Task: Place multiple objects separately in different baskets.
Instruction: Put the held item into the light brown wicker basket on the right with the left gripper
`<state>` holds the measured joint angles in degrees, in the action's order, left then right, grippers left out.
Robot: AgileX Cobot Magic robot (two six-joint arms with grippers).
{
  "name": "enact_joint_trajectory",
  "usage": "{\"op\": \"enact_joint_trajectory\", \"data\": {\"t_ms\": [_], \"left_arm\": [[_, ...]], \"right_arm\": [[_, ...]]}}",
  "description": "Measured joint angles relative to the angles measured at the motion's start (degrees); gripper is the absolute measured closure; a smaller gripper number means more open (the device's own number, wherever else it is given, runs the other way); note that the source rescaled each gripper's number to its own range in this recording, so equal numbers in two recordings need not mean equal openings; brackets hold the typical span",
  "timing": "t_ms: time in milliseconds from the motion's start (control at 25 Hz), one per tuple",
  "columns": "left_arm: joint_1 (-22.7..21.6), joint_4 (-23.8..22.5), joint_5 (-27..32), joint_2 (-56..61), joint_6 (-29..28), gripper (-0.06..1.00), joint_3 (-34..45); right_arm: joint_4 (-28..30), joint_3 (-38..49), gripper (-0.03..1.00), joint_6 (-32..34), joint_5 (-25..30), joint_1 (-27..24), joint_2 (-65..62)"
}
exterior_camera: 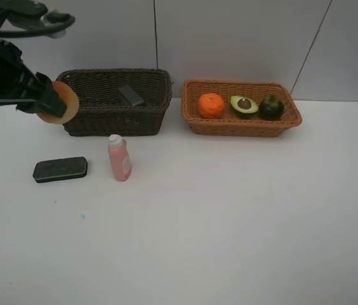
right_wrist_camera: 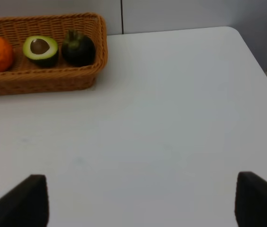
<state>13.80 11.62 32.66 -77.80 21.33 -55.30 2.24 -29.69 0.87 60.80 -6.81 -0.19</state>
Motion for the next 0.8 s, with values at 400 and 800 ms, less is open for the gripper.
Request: {"op": "enact_joint_trajectory", "data": {"t_ms": [400, 800], "left_arm": [[6.59, 3.46, -0.05, -11.10, 1.52, 0.56, -18.44], [13.64, 3.50, -2.47, -31.74, 1.52, 0.56, -38.99]], "right_arm": [[0.00, 0.00, -0.02, 0.00, 0.00, 0.00, 0.00], [0.00, 0.00, -0.02, 0.00, 0.00, 0.00, 0.00]]}}
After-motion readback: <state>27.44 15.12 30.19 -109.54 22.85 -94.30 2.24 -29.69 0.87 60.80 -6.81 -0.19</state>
